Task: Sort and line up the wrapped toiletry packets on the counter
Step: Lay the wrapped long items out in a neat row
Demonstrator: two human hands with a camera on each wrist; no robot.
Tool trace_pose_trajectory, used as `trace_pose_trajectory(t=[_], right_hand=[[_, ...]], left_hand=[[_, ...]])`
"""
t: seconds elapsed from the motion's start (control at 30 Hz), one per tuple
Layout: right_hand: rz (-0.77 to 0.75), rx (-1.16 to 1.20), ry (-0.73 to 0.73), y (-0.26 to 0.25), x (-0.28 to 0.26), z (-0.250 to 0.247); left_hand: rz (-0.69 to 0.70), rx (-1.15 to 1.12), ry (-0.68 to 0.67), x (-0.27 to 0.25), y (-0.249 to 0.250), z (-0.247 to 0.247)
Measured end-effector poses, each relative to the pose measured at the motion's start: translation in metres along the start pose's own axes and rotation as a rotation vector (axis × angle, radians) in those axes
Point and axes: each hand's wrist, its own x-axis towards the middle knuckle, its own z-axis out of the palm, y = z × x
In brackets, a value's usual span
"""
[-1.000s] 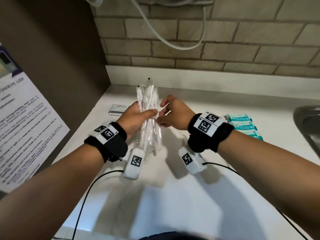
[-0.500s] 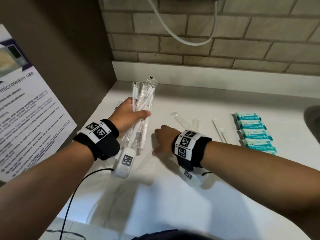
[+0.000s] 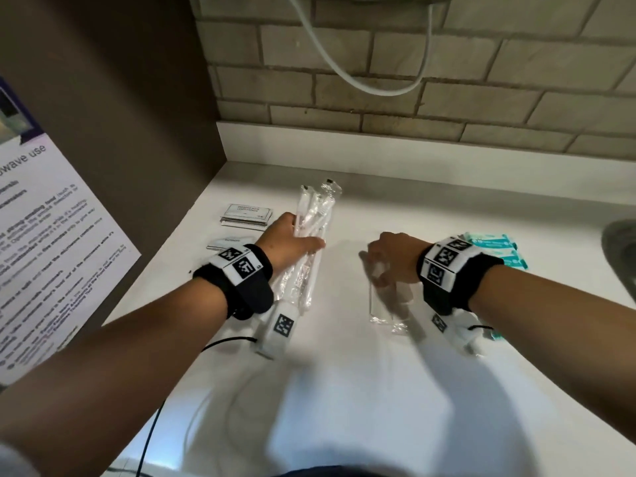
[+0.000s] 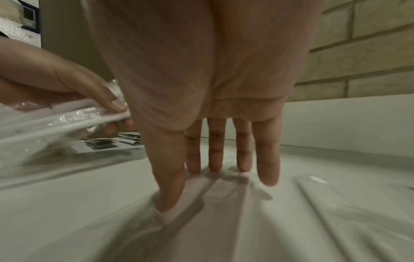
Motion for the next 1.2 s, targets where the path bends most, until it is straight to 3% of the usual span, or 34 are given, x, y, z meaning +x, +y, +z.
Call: trace_pose_trajectory(t=[0.2, 0.33, 0.57, 0.77, 1.0, 1.1, 1.2], right_hand=[[0.096, 0.048, -0.071, 0.019, -0.019, -0.002], [0.095, 0.191, 0.036, 0.009, -0.021, -0.006], [0.067, 0.352, 0.104, -0.022, -0.017, 0.003], [0.049, 0.314, 0.046, -0.034, -0.013, 0.009], [0.035, 0.174, 0.051, -0.032, -0.010, 0.008], [0.035, 0.209, 0.095, -0.036, -0.008, 0.004], [0.037, 0.269, 0.138, -0.045, -0.004, -0.001]], left_hand=[[-0.031, 0.124, -0.150, 0.016, 0.008, 0.051], [-0.028, 0.176, -0.205, 0.021, 0.018, 0.069], [-0.066, 0.168, -0.078, 0.023, 0.012, 0.056], [-0.066, 0.184, -0.002, 0.018, -0.003, 0.033], [-0.083, 0.113, 0.183, 0.025, -0.010, 0.015], [-0.090, 0.078, 0.143, 0.029, -0.009, 0.010], [-0.093, 0.210, 0.068, 0.031, -0.012, 0.004]])
